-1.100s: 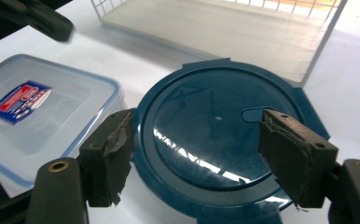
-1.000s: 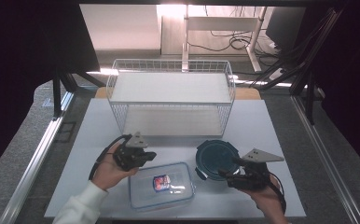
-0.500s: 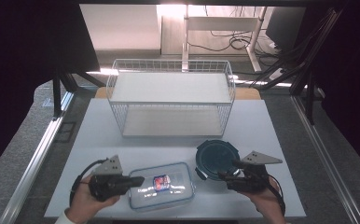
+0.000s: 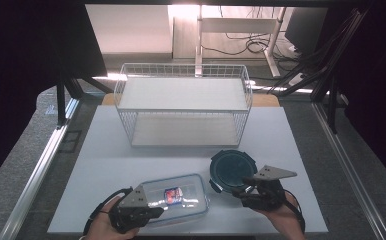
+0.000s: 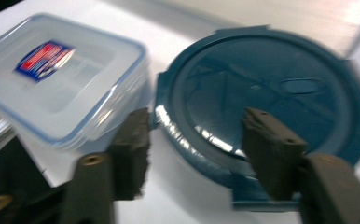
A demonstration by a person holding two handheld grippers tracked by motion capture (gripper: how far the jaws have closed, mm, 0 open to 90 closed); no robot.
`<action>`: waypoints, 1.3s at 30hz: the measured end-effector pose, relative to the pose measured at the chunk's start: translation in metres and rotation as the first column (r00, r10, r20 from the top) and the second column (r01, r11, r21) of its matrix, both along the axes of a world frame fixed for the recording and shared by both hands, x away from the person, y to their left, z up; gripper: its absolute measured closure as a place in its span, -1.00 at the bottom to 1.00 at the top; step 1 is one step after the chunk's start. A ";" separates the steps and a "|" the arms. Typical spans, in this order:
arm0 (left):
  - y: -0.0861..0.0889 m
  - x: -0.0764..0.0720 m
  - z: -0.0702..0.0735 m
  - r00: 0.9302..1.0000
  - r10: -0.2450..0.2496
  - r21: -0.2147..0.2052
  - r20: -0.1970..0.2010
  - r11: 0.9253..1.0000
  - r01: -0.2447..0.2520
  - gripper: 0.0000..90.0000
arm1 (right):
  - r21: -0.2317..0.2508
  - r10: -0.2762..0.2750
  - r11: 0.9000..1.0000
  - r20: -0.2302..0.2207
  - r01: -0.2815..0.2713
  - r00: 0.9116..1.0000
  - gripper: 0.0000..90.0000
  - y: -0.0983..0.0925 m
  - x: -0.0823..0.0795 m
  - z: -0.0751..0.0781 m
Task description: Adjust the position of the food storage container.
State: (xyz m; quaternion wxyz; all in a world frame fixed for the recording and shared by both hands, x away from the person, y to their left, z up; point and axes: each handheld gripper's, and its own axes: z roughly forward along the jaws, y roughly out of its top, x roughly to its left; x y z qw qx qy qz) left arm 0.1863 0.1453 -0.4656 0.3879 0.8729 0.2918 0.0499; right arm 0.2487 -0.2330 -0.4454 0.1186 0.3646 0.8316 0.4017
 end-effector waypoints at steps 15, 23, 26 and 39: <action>0.025 0.004 0.016 0.963 0.255 -0.079 0.086 0.965 -0.248 -0.59 | -0.023 0.122 0.992 -0.085 -0.125 0.989 0.97 0.021 -0.006 -0.011; 0.032 0.006 0.017 0.950 0.302 -0.085 0.072 0.951 -0.296 -0.69 | -0.091 0.117 0.987 -0.127 -0.129 0.985 0.98 0.047 -0.002 -0.029; 0.036 0.006 0.018 0.946 0.316 -0.090 0.072 0.947 -0.309 -0.72 | -0.129 0.104 0.984 -0.121 -0.119 0.987 0.98 0.061 -0.002 -0.034; 0.056 0.008 0.021 0.928 0.368 -0.114 0.051 0.926 -0.361 -0.69 | -0.198 0.123 0.969 -0.127 -0.146 0.984 0.98 0.092 -0.005 -0.043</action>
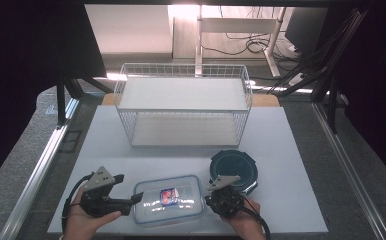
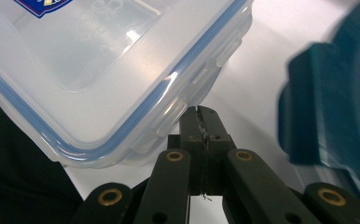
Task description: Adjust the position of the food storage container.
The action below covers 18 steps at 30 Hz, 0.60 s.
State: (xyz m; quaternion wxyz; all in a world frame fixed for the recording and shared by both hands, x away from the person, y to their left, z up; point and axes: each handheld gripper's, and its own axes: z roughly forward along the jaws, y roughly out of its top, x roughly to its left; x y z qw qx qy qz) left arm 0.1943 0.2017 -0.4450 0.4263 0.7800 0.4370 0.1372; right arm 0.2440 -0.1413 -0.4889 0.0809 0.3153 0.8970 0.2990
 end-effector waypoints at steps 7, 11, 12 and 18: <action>0.010 0.003 -0.001 0.999 0.033 -0.009 -0.010 0.999 -0.033 -0.65 | 0.009 0.020 1.000 -0.012 -0.020 1.000 0.98 0.012 0.001 -0.001; 0.015 0.006 -0.002 0.999 0.041 -0.020 -0.014 0.999 -0.042 -0.65 | 0.020 0.038 0.999 -0.020 -0.038 0.999 0.98 0.019 0.002 -0.002; 0.015 0.006 -0.002 0.999 0.043 -0.021 -0.016 0.999 -0.044 -0.65 | 0.018 0.043 0.999 -0.021 -0.043 0.999 0.98 0.021 0.001 -0.001; 0.019 0.007 -0.005 0.998 0.052 -0.025 -0.023 0.998 -0.053 -0.65 | 0.008 0.081 0.997 -0.018 -0.081 0.997 0.98 0.031 -0.002 -0.001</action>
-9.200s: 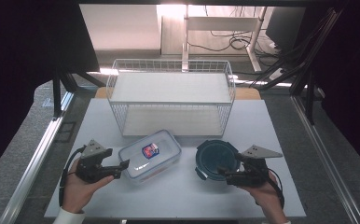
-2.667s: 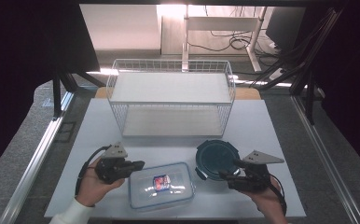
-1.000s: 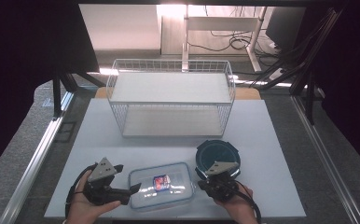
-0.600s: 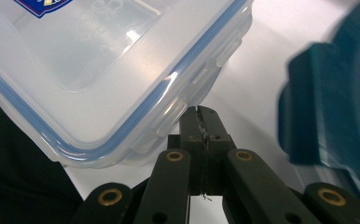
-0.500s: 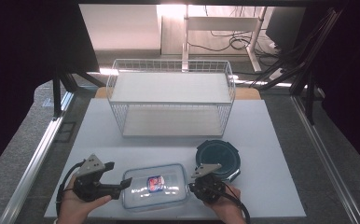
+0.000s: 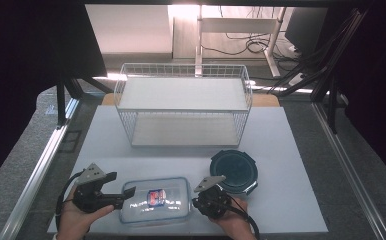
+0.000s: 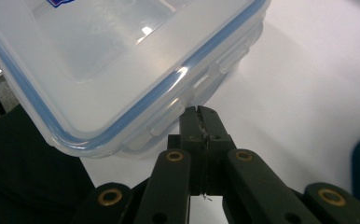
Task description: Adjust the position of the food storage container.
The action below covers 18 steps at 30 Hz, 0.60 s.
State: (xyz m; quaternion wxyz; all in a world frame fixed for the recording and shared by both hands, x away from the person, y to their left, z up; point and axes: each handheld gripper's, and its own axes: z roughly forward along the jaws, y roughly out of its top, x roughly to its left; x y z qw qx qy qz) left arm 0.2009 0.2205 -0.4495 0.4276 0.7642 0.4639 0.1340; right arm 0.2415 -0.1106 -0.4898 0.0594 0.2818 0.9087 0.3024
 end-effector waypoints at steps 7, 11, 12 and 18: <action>0.004 -0.002 0.001 1.000 0.016 -0.001 -0.003 1.000 -0.016 -0.66 | 0.022 0.010 1.000 -0.004 -0.010 1.000 0.98 0.000 0.002 0.001; 0.008 -0.004 0.005 0.999 0.039 -0.019 0.001 0.999 -0.039 -0.65 | 0.049 -0.017 0.999 0.025 0.016 1.000 0.98 -0.012 0.000 0.013; 0.008 -0.005 0.005 0.999 0.042 -0.025 -0.001 0.999 -0.042 -0.65 | 0.064 -0.030 0.998 0.038 0.027 0.999 0.97 -0.017 -0.002 0.018; 0.007 -0.008 0.006 0.999 0.041 -0.023 -0.004 0.999 -0.041 -0.66 | 0.121 -0.075 0.990 0.057 0.067 0.996 0.70 -0.030 -0.006 0.027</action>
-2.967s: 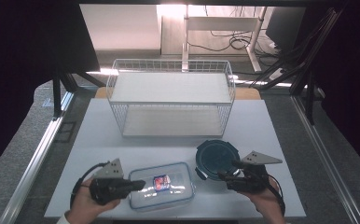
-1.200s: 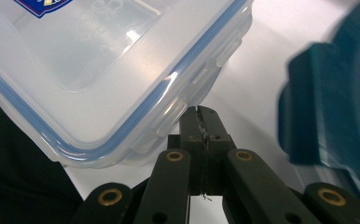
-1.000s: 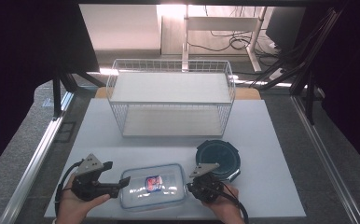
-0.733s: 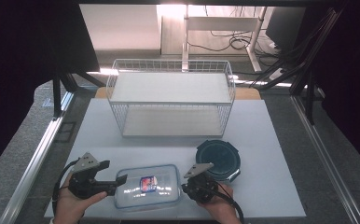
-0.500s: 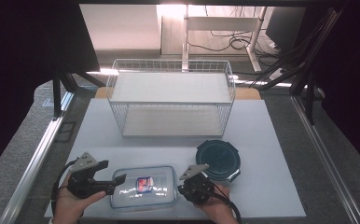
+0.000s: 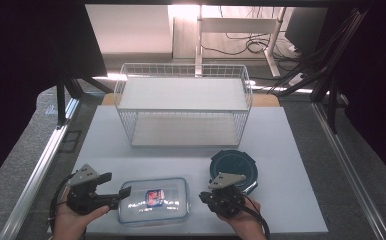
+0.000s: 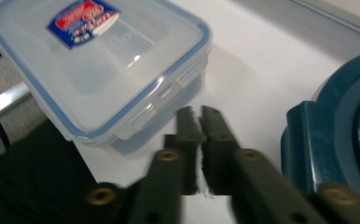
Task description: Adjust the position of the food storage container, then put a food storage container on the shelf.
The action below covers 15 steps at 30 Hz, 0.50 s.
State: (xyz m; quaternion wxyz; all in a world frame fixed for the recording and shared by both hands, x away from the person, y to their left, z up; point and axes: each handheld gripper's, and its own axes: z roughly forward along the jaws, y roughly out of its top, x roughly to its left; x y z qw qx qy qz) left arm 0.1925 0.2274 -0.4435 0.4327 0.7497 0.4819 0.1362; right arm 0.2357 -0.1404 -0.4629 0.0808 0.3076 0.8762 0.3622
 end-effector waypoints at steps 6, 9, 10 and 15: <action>0.002 0.001 -0.001 1.000 0.002 -0.004 -0.004 1.000 -0.002 -0.66 | 0.096 -0.066 0.993 -0.020 0.068 0.998 -0.29 -0.002 0.002 0.002; 0.003 0.000 -0.001 1.000 0.011 -0.008 -0.005 1.000 -0.011 -0.67 | 0.143 -0.080 0.986 -0.055 0.088 0.995 -0.43 -0.004 0.003 0.002; 0.003 0.000 -0.001 1.000 0.015 -0.010 -0.007 1.000 -0.015 -0.68 | 0.150 -0.083 0.984 -0.061 0.091 0.995 -0.46 -0.005 0.004 0.003; 0.002 -0.001 -0.001 1.000 0.023 -0.014 -0.018 1.000 -0.023 -0.70 | 0.161 -0.091 0.982 -0.060 0.099 0.994 -0.54 -0.006 0.002 0.003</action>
